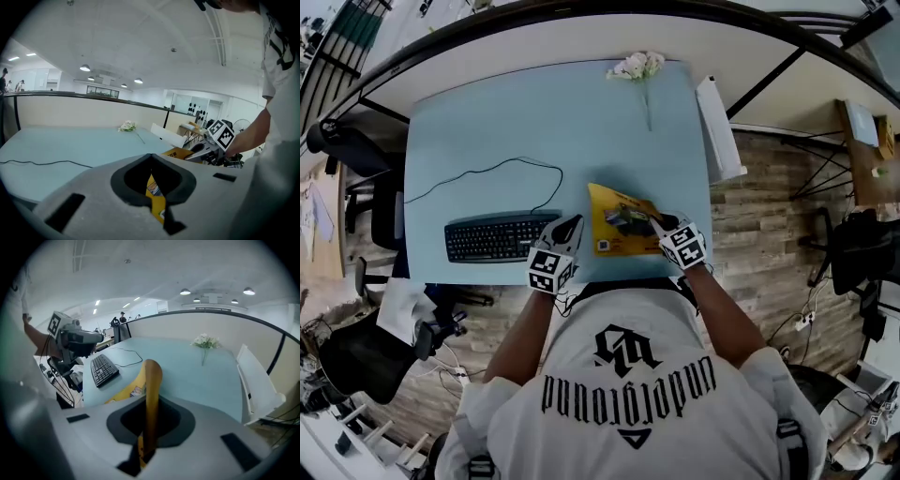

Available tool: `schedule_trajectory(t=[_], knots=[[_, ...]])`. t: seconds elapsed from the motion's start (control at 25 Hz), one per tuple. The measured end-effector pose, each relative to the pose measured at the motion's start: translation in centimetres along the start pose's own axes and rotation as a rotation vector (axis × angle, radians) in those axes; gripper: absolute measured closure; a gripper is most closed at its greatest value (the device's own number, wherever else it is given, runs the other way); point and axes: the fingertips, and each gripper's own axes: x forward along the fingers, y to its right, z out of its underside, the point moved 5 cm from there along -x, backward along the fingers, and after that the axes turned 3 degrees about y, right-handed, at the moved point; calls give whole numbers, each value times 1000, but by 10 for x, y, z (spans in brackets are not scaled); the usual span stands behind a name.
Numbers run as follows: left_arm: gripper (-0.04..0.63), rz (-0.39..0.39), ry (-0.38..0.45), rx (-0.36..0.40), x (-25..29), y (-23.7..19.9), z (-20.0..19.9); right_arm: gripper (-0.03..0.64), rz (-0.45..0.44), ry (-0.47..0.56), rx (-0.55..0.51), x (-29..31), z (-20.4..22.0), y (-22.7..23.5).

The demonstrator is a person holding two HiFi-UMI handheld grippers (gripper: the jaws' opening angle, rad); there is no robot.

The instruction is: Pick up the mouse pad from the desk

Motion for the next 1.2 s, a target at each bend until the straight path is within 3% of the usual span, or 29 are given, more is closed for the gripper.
schedule_trajectory(t=[0.44,0.72,1.2], knots=[[588,30,61,-10,-67,11,-7,592,-20,142,73,-59,-38,-60],[588,72,91,35,-80,22,-23,592,-54,237,131,-91,-60,-86],[588,24,166,95,-79,78,-56,594,-89,363,84,-157,-73,-71]])
